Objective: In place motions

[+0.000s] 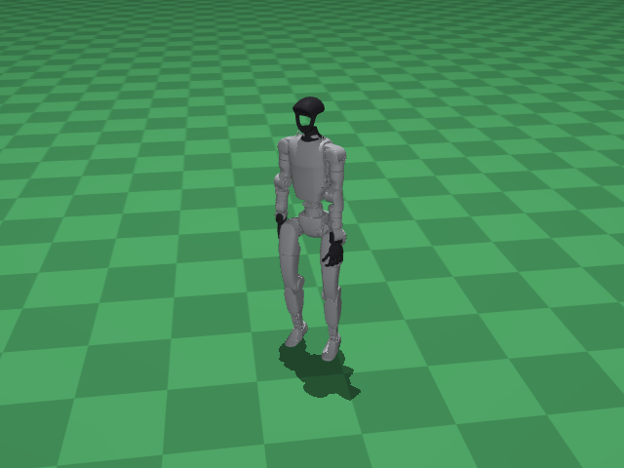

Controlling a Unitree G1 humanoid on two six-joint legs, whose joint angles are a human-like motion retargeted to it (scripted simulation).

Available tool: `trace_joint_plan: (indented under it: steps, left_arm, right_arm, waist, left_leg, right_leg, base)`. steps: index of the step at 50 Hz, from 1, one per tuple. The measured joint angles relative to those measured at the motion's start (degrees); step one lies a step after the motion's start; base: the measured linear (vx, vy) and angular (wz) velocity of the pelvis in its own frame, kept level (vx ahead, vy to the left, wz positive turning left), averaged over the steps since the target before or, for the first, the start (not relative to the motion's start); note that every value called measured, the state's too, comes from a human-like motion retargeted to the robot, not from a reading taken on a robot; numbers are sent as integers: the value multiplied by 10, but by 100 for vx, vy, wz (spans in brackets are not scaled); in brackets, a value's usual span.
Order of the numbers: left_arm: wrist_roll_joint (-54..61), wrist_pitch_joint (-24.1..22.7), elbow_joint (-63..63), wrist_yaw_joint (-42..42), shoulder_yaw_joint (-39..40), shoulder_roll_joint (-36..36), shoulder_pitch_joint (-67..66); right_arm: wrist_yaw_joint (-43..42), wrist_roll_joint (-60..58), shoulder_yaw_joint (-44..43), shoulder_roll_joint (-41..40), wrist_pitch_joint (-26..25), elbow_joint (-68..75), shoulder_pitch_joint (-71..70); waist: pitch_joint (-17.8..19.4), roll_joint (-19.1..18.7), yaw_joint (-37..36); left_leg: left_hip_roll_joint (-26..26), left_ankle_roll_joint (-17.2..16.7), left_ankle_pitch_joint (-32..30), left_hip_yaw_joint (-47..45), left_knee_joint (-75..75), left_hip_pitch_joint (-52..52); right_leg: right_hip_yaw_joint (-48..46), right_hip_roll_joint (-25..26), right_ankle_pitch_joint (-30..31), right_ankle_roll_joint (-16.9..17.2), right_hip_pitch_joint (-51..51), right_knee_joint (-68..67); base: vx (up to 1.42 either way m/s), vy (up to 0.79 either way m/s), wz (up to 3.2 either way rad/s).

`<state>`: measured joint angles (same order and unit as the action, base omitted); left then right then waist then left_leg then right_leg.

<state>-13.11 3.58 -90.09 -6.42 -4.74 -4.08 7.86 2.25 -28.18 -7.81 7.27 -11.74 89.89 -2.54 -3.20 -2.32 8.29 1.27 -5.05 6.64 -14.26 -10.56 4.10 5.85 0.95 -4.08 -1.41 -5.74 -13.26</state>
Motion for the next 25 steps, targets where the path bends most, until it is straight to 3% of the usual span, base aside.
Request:
trace_joint_plan:
  steps: [5,10,13,15,17,20,25]
  left_arm:
    - [16,-1,5,-6,7,-12,4]
    - [27,0,22,-5,12,-37,14]
    - [32,-3,26,14,9,-40,26]
    - [40,-6,23,28,6,-36,26]
    - [58,-10,19,38,4,-29,17]
    - [69,-10,16,33,9,-19,3]
    - [55,-12,-9,44,21,-18,-35]
  right_arm:
    - [-2,-13,5,7,1,-4,2]
    - [5,-34,27,14,9,-26,-7]
    - [8,-55,27,20,10,-37,-14]
    - [13,-62,25,27,12,-43,-11]
    - [12,-67,20,31,11,-49,-5]
    - [4,-62,13,38,10,-53,-4]
    - [13,-63,14,39,8,-45,4]
  waist:
    - [6,7,3]
    - [62,26,-23]
    - [80,23,-78]
    - [82,27,-100]
    - [83,33,-117]
    - [82,30,-134]
    - [62,31,-146]
  left_leg:
    - [-14,-16,-30,144,-17,46]
    - [-43,-28,-96,243,9,56]
    - [-35,-47,-152,241,39,73]
    - [-30,-47,-159,193,43,84]
    - [-17,-11,-129,51,31,86]
    - [-3,8,-98,-99,18,68]
    - [15,24,-60,-235,-21,22]
  right_leg:
    - [78,6,-7,38,10,4]
    - [-60,-6,-21,-8,57,58]
    - [-121,-17,-18,-1,53,69]
    - [-161,-27,-17,-2,51,72]
    - [-225,-42,-17,-4,53,78]
    - [-313,-58,-25,3,55,83]
    - [-462,-91,-48,22,69,78]
  base:
    - [-8,-22,256]
    - [-22,-22,234]
    - [-31,-14,189]
    - [-17,-2,204]
    - [-13,4,273]
    - [-18,13,274]
    - [0,22,271]
